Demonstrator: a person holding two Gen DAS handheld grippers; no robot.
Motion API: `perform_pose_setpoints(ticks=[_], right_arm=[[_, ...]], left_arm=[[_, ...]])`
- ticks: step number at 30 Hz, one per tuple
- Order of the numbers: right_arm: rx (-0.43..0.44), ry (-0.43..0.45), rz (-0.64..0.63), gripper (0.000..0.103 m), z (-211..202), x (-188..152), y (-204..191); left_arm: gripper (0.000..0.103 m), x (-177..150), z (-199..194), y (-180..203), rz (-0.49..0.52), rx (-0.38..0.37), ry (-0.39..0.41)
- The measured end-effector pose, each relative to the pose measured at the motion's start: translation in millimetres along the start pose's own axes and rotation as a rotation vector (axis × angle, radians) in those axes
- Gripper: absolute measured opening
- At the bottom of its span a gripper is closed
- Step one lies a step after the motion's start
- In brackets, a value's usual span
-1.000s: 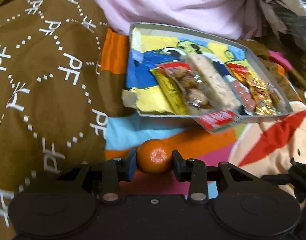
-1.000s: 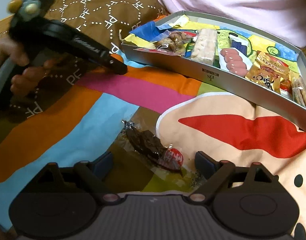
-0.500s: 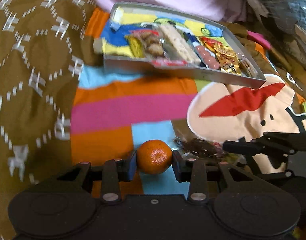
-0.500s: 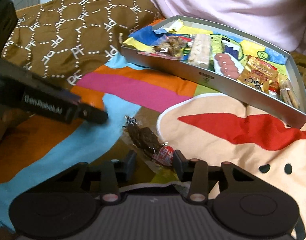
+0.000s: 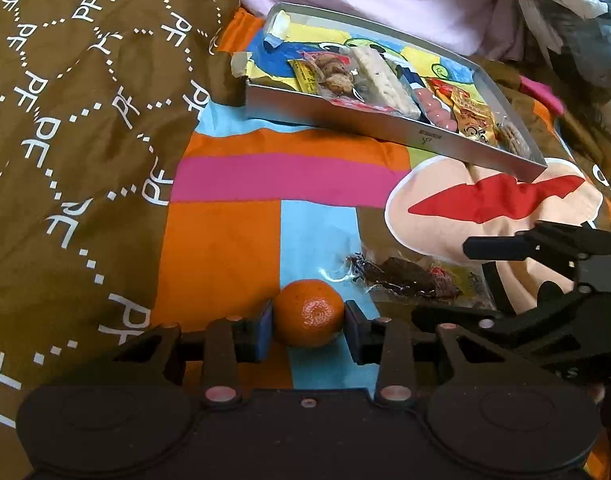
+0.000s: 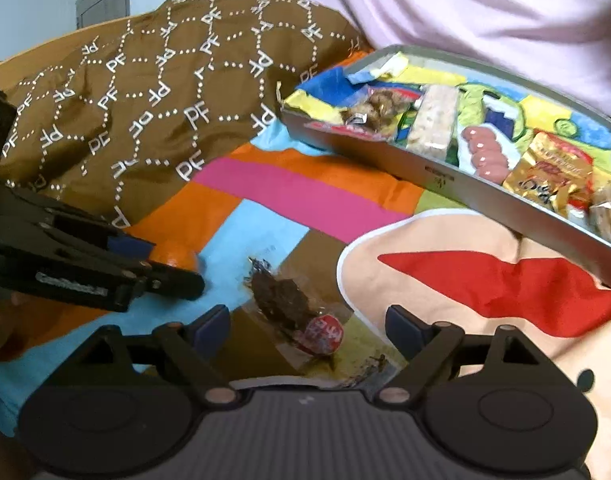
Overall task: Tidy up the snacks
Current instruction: 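Grasp the mandarin with the left tool while the right tool grasps the meat-snack packet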
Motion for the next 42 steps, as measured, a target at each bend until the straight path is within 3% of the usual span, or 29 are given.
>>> perform_pose_setpoints(ticks=[7,11,14,16,19,22,26,30,34,42], right_arm=[[0.010,-0.042,-0.011,0.088,15.0,-11.2,0.4],[0.051,-0.080,-0.010,0.068,7.4,-11.6,-5.3],[0.076,-0.109,-0.005,0.062,-3.0,-12.9,-10.9],[0.069,-0.107,-0.027,0.064,-9.4,-13.5,-14.9],[0.007,-0.080,-0.067,0.078,-8.0,-14.6,-19.3],[0.013,-0.072,-0.044,0.079,-1.1,-15.6,-20.4],[0.035,-0.045,-0.013,0.061,-1.5,-17.4,-23.3],[-0.006,-0.027,-0.026,0.053,-3.0,-16.3,-32.8],[-0.073,-0.021,-0.027,0.052,-3.5,-16.9,-41.4],[-0.208,0.037,-0.165,0.051,-12.4,-14.9,-62.1]], left_arm=[[0.039,-2.5,-1.1,-4.2,-0.034,-0.015,0.019],[0.039,-3.0,-1.7,-3.6,-0.032,-0.011,0.023],[0.039,-3.4,-2.6,-3.0,-0.030,-0.006,0.022],[0.039,-3.6,-2.6,-2.4,-0.030,-0.002,0.022],[0.039,-3.6,-2.5,-2.4,-0.029,-0.001,0.022],[0.039,-3.6,-2.2,-2.5,-0.026,0.000,0.021],[0.038,-4.1,-2.4,-2.0,-0.017,0.005,0.023],[0.037,-4.4,-4.3,-0.4,-0.011,0.020,0.031],[0.037,-5.0,-5.1,2.7,-0.003,0.034,0.036],[0.037,-2.1,-13.4,1.4,-0.037,0.031,0.090]])
Point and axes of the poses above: each gripper's, at about its wrist camera, not at the fingertips, and z roughly the way its jaws point, y to its right, x to its top, the point moved 5 cm from there along z, roughly the way its jaws point, and after that the axes turned 11 degrees about -x, right-handed, at the moved point
